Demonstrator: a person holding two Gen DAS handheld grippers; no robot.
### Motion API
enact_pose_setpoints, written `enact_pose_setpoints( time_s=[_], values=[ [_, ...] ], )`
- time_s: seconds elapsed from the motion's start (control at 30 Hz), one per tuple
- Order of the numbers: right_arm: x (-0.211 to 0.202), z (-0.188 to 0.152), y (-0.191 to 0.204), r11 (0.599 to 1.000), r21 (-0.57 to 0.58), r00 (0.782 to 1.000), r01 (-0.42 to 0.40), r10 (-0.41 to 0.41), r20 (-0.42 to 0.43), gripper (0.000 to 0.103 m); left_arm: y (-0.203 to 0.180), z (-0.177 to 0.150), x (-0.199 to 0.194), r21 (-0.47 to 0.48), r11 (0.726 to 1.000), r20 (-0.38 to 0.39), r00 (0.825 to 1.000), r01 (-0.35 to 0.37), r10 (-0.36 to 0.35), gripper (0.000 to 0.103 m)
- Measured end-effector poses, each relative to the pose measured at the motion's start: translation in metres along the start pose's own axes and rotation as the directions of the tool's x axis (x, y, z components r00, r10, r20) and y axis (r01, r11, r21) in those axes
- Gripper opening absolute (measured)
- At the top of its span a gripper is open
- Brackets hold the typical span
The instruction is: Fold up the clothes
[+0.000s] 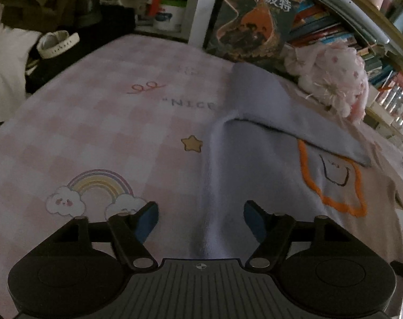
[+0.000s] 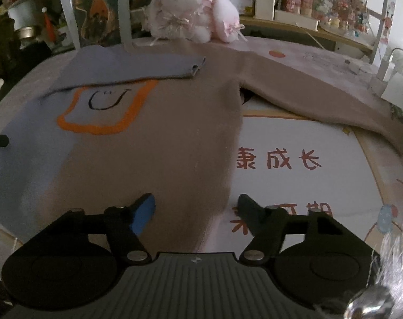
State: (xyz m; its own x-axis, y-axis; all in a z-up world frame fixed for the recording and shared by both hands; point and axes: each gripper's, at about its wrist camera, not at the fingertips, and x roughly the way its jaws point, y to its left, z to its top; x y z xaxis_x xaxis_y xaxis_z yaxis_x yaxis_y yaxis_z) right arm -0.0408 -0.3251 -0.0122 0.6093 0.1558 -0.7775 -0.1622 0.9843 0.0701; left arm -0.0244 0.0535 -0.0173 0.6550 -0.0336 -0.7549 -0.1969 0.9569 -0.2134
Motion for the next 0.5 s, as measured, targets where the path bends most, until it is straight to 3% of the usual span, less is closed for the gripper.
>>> enact_pose_setpoints(
  time_s=[0.03, 0.07, 0.1, 0.13, 0.17, 0.3, 0.5],
  values=[
    [-0.001, -0.001, 0.001, 1.0, 0.011, 1.0, 0.004, -0.004, 0.001, 0.058, 0.0, 0.001, 0.001, 0.011, 1.0, -0.002, 1.0, 0.004, -0.004, 0.052],
    [-0.001, -0.001, 0.001, 1.0, 0.02, 1.0, 0.009, -0.009, 0.002, 0.056, 0.001, 0.001, 0.002, 0.022, 1.0, -0.006, 1.0, 0.009, -0.009, 0.035],
    [-0.002, -0.001, 0.002, 0.999, 0.03, 1.0, 0.013, -0.013, 0.003, 0.053, 0.003, 0.002, 0.002, 0.031, 0.999, -0.016, 1.0, 0.02, -0.02, 0.026],
    [-0.002, -0.001, 0.002, 0.999, 0.039, 1.0, 0.017, -0.017, 0.003, 0.051, 0.004, 0.003, 0.003, 0.04, 0.999, -0.026, 0.999, 0.032, -0.031, 0.01],
    [-0.002, 0.0, 0.002, 0.999, 0.048, 1.0, 0.02, -0.021, 0.004, 0.049, 0.006, 0.004, 0.003, 0.037, 0.998, -0.034, 0.998, 0.048, -0.047, 0.005],
    [-0.001, 0.003, 0.003, 0.997, 0.081, 1.0, 0.004, -0.005, 0.01, 0.018, 0.011, 0.003, -0.003, 0.037, 0.997, -0.016, 0.998, 0.064, -0.064, 0.005],
    [0.006, 0.011, 0.021, 0.999, 0.051, 1.0, -0.013, 0.012, 0.017, 0.014, 0.028, 0.006, -0.007, -0.002, 0.999, -0.001, 0.999, 0.033, -0.033, 0.005]
  ],
)
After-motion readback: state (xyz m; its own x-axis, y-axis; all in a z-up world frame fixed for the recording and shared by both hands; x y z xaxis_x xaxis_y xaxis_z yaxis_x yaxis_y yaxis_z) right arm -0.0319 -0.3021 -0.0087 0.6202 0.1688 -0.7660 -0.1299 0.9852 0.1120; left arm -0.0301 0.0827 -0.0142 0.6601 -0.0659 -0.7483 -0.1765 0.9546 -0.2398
